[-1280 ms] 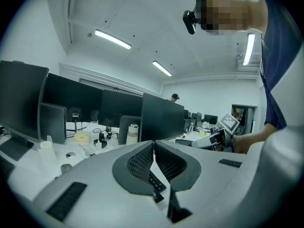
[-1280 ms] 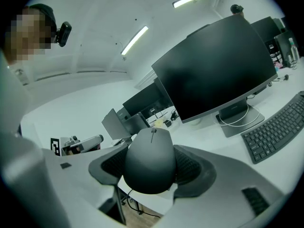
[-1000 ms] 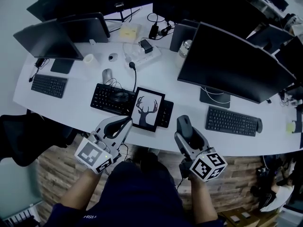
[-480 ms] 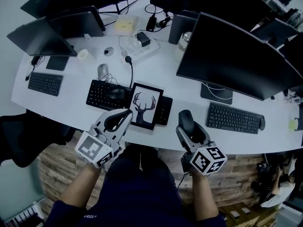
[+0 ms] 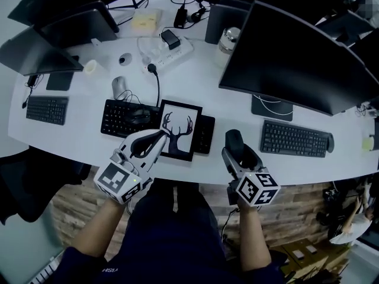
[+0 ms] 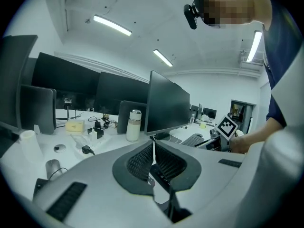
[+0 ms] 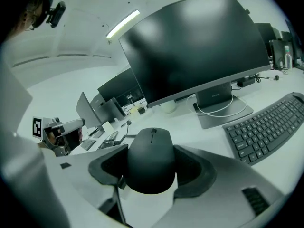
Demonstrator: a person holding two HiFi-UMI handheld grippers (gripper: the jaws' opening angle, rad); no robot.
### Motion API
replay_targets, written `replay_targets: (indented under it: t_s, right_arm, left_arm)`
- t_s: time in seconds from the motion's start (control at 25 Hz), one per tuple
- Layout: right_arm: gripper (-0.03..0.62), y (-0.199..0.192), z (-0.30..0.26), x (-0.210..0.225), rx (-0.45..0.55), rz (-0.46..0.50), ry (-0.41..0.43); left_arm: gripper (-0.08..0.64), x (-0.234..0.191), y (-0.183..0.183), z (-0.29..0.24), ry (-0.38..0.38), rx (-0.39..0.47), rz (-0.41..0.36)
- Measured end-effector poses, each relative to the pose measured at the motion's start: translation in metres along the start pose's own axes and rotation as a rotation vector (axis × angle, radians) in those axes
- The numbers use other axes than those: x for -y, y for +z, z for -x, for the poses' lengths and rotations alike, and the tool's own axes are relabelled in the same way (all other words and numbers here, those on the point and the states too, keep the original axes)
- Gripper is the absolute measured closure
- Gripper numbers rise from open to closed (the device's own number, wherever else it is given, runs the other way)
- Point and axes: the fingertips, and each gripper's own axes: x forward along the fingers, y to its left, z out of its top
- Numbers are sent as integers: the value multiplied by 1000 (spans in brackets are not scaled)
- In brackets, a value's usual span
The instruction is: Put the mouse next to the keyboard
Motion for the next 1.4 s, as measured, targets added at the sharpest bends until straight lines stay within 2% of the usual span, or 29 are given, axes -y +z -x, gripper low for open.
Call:
replay_targets:
  t_s: [0.48,0.92,1.4]
  right_arm:
    - [293,-35,-41,29,-72,-7,-152]
    - [293,-53,-59,36,-116,29,-224]
    - [293,-68,-66,42,-158,107,-295]
  left_arm:
    - [526,-32,-16,-8,-67,-50,5]
    - [526,-44,-28,-11,-103,-69,11]
    - [526,-49,-43,-4,-97,-94,24]
